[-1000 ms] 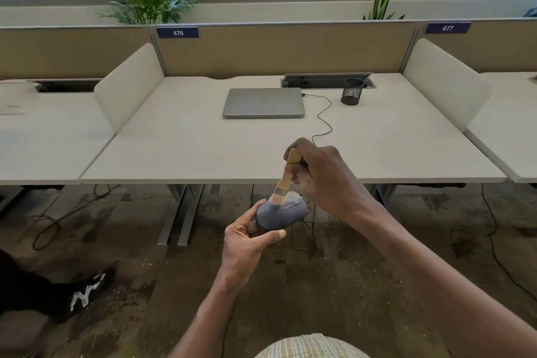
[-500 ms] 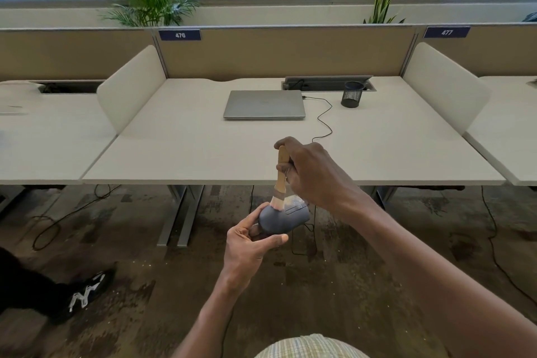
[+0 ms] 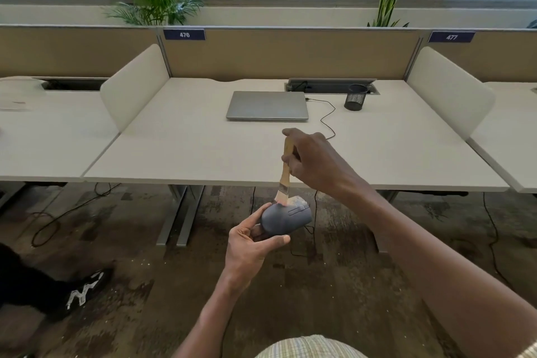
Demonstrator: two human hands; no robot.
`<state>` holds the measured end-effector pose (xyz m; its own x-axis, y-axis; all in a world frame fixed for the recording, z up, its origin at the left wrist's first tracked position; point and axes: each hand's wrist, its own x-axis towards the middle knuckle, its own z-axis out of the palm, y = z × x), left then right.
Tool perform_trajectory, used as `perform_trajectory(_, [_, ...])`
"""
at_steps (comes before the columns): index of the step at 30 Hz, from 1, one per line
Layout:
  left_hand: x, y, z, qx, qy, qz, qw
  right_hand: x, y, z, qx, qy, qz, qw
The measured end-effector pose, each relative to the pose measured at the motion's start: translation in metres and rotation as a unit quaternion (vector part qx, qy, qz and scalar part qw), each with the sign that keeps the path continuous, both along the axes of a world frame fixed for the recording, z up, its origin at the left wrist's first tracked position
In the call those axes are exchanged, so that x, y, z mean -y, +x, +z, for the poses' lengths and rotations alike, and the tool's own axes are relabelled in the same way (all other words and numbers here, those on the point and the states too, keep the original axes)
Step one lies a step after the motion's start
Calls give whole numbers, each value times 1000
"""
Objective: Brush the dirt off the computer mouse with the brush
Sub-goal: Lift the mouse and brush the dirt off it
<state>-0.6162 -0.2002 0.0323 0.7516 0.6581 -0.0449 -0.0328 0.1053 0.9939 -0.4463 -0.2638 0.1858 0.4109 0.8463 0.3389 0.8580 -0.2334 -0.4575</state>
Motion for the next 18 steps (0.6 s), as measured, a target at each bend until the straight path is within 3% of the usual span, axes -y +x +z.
perform_trajectory(6, [-10,5,0,0,-6,19,1000,24,-14,10,-48,51,82,994])
perform_trajectory(13, [-16,12,1,9,-3,32,999,41,-28,1,40,-9,109,993])
perform_trajectory(18, [-15,15,-1,9,-10,22,1000,26,-24,-1,40,11,94,995])
